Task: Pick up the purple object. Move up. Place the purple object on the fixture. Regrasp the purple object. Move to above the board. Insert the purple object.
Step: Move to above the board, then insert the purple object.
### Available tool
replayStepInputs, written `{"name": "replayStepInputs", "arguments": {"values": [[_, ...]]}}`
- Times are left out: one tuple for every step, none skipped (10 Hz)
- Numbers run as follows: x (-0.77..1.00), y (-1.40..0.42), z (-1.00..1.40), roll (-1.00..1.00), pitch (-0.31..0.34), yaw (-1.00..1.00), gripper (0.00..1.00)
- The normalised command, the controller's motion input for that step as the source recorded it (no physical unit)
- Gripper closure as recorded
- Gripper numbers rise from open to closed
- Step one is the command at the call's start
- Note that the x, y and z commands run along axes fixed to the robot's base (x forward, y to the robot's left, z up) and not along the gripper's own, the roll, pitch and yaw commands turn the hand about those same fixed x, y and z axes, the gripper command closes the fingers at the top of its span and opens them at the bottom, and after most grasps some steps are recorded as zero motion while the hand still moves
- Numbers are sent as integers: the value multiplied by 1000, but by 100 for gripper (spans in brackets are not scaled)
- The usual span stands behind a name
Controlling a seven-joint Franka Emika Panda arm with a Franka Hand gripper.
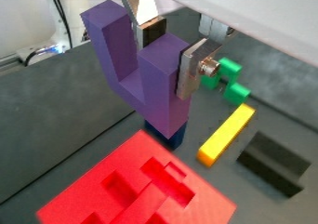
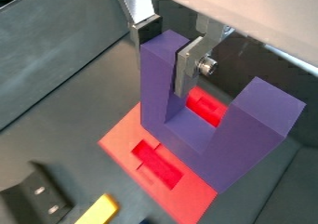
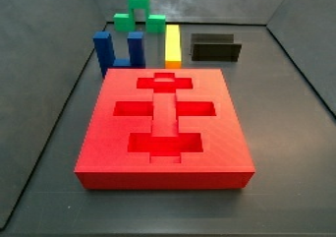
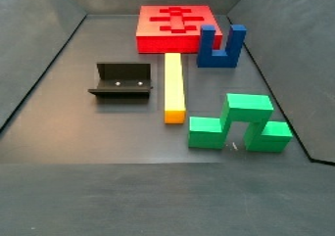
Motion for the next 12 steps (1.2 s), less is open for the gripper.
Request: {"name": "replayStepInputs", "arguments": {"values": [[-43,4,-6,-351,-42,-19,100],[-29,0,2,-258,-30,-10,100],[309,-223,-306,-91,-30,0,100],[357,-646,-686,-149,-123,0,100],[426,-680,-709,-144,-116,74,100],[517,-711,-823,-109,-76,89,100],[397,-783,-946,-53,-49,23,100],[314,-851,-960,-43,-27,17,100],[237,-863,-886,-47,-60,0,100],[160,-814,-806,-84,-67,0,100],[160,-743,-800,-100,-54,0,100],[94,-617,-731,-134,-59,0,100]]}}
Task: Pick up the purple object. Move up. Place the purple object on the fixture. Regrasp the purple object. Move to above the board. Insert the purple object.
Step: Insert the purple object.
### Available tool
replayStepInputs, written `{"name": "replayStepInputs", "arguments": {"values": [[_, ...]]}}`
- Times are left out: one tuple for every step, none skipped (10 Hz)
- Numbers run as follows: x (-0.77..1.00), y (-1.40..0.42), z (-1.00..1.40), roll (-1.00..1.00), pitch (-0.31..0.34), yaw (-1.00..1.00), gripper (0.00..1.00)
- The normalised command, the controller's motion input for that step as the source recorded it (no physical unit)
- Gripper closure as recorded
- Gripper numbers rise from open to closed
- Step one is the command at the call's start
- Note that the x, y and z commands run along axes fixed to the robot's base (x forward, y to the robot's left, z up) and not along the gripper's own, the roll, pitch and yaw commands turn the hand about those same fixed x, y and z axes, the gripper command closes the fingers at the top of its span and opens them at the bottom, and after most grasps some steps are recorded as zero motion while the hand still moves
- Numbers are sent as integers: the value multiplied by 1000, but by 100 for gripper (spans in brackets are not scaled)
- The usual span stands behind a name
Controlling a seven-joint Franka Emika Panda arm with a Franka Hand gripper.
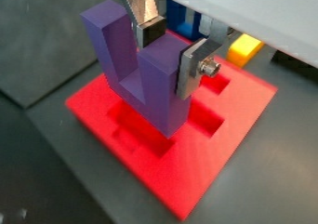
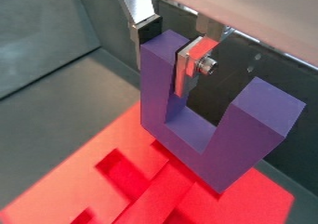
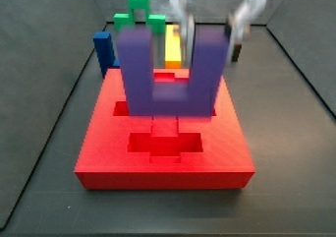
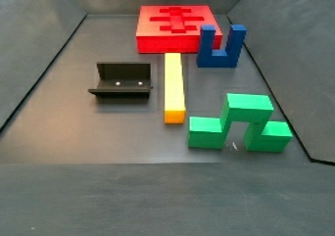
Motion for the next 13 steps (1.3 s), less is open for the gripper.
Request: {"name": "replayStepInputs", "arguments": {"values": [[0,-229,-626,-206,-91,0,100],[-97,0,-174,0,-26,51,100],[-111,0,-103,33,-1,3,100],[-9,0,-83,67,0,63,100],[49,37,-186,159,0,20,100],[0,0,-251,233,-13,51,100],[6,0,-260,244,-34,89,100],[0,0,-260,201,-59,71,100],[0,0,-240,154,-47,9,100],[-23,-17,-206,51,-50,0,100],[0,-23,-189,0,-74,0,100],[0,-63,-217,0,-90,0,100],[103,-91,-180,0,-56,29,100]]}}
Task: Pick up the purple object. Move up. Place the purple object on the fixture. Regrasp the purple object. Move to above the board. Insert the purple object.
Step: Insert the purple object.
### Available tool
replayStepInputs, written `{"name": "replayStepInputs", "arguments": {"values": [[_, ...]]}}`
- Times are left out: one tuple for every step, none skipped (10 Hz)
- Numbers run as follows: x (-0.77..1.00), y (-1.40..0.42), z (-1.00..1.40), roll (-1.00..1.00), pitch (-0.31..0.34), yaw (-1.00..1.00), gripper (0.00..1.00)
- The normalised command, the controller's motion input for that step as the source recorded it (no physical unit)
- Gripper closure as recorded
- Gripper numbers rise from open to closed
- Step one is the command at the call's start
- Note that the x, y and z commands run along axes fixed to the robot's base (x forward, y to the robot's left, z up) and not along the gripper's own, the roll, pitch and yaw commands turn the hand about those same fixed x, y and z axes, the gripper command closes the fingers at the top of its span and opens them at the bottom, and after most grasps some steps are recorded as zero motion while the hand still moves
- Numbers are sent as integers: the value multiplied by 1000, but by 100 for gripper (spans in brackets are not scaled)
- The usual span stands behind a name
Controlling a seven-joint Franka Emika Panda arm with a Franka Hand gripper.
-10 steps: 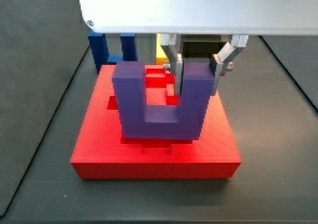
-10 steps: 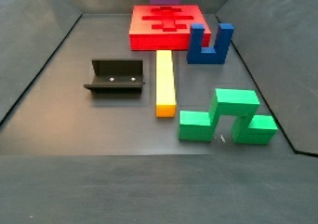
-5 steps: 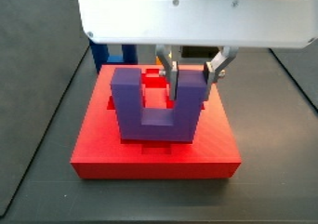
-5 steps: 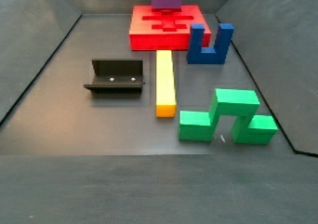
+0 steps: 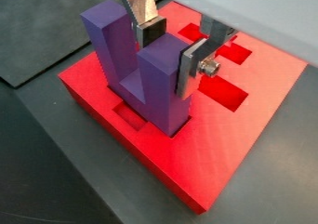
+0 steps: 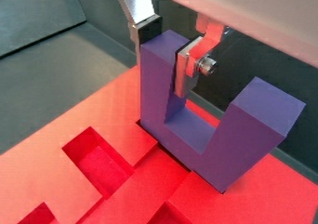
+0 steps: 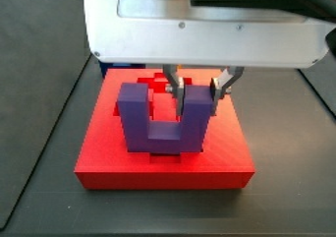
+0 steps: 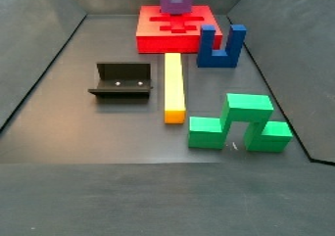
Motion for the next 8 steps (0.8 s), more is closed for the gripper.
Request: {"name": "replayStepInputs", "arguments": {"values": [[0,0,-374,29,-83,9,100],[0,0,-649,107,-89,0,100],[29,0,-903,129,-90,0,100],[123,-3,-997,99,-77,0,100],[140,-20,-1000,87,-69,20,100],[0,0,-586,89,-106,0,100],[0,-3,0,14,0,0,100],[0,0,0,0,0,0,100]]}}
